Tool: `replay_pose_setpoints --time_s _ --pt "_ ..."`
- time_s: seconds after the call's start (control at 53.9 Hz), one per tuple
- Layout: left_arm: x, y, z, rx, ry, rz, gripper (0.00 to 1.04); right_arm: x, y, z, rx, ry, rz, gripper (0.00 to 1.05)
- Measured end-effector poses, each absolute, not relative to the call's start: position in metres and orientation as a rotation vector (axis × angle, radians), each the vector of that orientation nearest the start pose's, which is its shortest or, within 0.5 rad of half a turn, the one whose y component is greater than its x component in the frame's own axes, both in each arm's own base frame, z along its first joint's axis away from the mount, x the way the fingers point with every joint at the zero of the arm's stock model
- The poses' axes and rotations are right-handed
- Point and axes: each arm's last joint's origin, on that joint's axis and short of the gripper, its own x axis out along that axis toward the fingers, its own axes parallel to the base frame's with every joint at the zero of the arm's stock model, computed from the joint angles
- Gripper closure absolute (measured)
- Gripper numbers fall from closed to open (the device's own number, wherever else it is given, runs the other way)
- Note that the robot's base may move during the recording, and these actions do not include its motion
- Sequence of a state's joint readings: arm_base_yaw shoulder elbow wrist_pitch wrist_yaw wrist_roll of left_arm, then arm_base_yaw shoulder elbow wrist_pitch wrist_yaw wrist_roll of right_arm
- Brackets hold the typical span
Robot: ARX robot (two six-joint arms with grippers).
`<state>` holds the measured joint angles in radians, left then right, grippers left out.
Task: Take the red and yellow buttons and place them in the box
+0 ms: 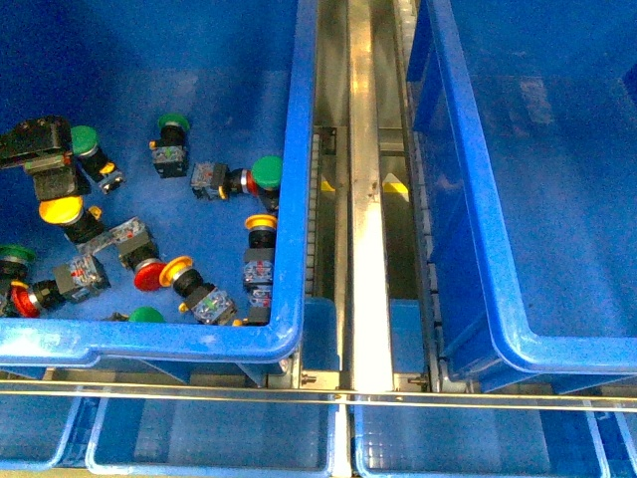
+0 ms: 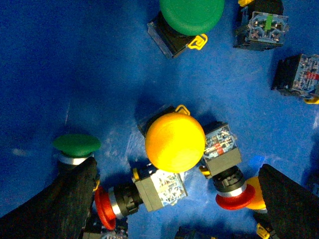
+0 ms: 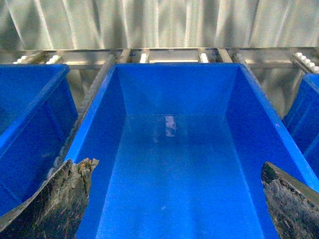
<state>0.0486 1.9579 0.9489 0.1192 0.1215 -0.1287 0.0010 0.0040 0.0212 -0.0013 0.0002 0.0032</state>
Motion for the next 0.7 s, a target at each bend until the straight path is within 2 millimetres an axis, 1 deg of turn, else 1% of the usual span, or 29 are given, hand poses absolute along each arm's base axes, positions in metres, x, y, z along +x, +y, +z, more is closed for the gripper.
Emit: replay_pose_setpoints --time_s 0.13,0.389,0.704 --pt "0.37 0.015 0.088 -0.178 0.907 -0.02 0.08 0.097 0.0 0.17 0.003 -0.016 0.001 0.06" --pt "0.379 0.015 0.072 -0.147 0.937 -0.035 0.08 0.097 0.0 0.17 0.003 -0.016 0.001 0.06" --pt "0.391 0.015 0.071 -0.138 0.933 -0.05 0.08 0.097 0.0 0.17 0.003 -0.016 0.001 0.06"
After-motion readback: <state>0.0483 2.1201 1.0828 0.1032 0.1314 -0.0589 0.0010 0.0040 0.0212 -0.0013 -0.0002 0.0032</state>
